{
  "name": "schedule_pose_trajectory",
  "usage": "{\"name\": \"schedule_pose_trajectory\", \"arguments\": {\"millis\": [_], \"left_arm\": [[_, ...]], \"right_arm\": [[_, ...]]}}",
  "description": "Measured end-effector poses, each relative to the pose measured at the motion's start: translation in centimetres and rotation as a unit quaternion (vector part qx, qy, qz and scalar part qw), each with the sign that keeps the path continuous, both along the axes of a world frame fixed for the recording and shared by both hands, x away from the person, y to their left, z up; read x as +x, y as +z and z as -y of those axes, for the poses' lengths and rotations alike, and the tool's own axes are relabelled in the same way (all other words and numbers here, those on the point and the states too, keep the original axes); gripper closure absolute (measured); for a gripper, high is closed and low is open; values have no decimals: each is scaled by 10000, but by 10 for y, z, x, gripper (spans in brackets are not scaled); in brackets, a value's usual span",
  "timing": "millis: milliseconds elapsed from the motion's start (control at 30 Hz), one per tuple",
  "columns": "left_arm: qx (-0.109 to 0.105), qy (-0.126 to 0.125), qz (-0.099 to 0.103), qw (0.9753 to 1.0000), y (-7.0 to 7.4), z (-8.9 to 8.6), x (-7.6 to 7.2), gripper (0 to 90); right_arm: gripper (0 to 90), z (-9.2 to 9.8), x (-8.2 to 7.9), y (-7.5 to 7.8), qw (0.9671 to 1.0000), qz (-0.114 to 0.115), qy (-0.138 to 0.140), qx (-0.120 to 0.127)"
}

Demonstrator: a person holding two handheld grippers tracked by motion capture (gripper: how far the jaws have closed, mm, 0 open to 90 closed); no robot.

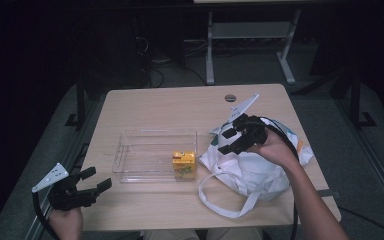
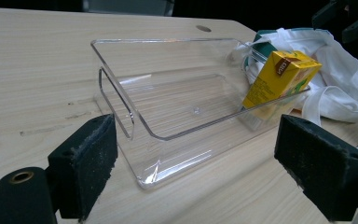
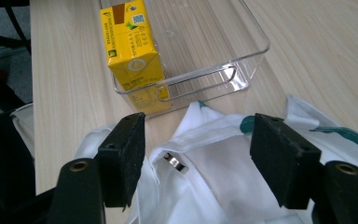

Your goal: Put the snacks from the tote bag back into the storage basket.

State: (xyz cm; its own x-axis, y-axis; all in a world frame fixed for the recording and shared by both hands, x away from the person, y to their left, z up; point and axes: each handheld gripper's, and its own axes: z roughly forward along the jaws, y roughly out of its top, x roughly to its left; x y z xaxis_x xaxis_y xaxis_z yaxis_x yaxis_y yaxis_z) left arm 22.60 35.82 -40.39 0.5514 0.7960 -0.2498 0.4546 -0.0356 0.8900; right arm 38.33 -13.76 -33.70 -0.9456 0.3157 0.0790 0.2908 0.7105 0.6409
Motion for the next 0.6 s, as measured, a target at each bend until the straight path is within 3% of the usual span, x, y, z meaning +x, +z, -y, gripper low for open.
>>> {"name": "schedule_pose_trajectory", "arguments": {"millis": [600], "left_arm": [[-5, 2, -5, 10000, 0, 0, 0, 126]], "right_arm": [[353, 23, -3, -8, 9998, -35, -215, -7]]}}
